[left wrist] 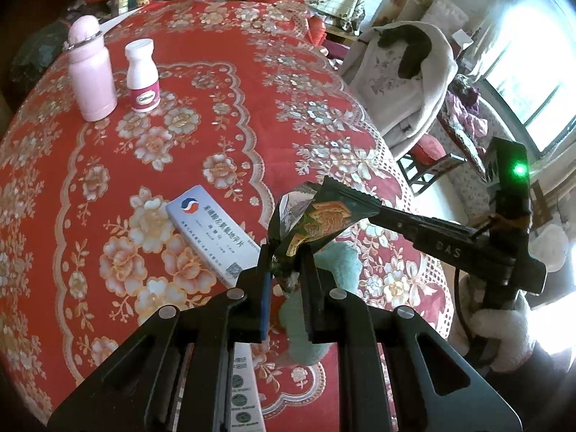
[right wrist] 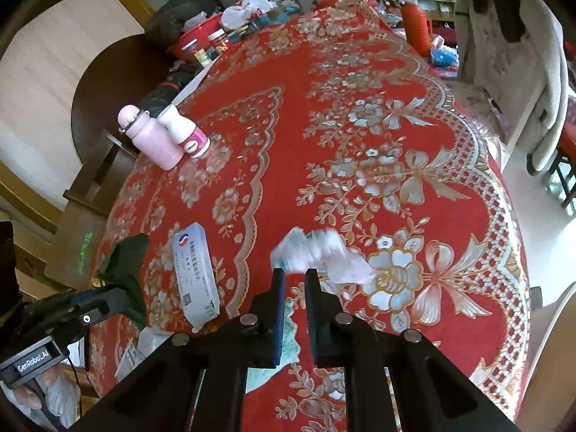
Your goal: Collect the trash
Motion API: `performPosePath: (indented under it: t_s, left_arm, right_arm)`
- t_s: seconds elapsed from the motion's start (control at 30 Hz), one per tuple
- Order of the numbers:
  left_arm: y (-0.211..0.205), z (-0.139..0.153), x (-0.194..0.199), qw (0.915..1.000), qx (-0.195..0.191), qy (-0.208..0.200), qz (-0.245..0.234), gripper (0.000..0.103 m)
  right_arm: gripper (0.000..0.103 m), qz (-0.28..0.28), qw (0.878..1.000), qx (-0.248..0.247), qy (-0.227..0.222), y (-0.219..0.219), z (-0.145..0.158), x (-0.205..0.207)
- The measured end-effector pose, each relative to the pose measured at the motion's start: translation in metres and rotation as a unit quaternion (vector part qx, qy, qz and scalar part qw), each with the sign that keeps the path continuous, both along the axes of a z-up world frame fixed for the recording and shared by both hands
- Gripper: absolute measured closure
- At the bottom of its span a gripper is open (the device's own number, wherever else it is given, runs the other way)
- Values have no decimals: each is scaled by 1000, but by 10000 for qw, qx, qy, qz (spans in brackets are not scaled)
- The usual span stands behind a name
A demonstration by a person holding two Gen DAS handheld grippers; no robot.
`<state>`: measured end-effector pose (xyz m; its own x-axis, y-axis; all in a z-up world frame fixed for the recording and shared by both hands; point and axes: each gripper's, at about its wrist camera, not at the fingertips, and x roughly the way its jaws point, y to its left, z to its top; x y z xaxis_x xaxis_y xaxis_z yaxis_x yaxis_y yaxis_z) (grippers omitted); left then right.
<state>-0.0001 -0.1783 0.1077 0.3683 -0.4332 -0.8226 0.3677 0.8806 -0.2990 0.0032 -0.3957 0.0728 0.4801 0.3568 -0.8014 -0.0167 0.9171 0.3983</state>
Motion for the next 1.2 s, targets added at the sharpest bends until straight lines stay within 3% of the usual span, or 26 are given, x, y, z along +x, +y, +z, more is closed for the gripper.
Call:
performPosePath:
  t_s: [0.03,0.1,0.13,0.5,0.53,0.67,0.7,0.83,1.1,1.17,1.2]
  left_arm:
    - [-1,-1,0,10000,7,6,-13,91]
    - [-2,-2,-2,10000,25,18,-45,91]
    - [-2,-2,-2,10000,42,16,-52,91]
    - [15,1,6,9997,-57,21,236,91]
    - [15,1,6,9997,-56,23,239,91]
    - [15,1,7,9997,-50,14,237,91]
    - [15,1,7,9997,-53,18,239,91]
    - [10,2,5,9996,-92,36,250,91]
    - [-15,10,-7,9998,-137,-64,107,91]
    - [-17,10,-9,9998,-152,-65,116,91]
    - [-17,9,-10,9998,-154,-50,119,91]
  right_arm:
    - [68,-40,10000,-21,23,-1,-1,1]
    - [39,-198,9998,72,-36,-5,-3,1]
    - [38,-235,9997,78,-50,-7,-4,2]
    - [39,-112,9987,-472,185,6,-38,46]
    - [53,-63,9987,-470,170,9,-40,47]
    - [81,25,9988,-489,93,12,-39,45]
    - [92,34,9989,-463,91,12,-38,44]
    - [97,87,9993,-365,-44,7,-23,30]
    - [98,154,9986,-363,-343,-4,7,5]
    - [82,262,9983,-471,-225,-1,6,8]
    - [53,267,9984,-466,-191,-1,4,9]
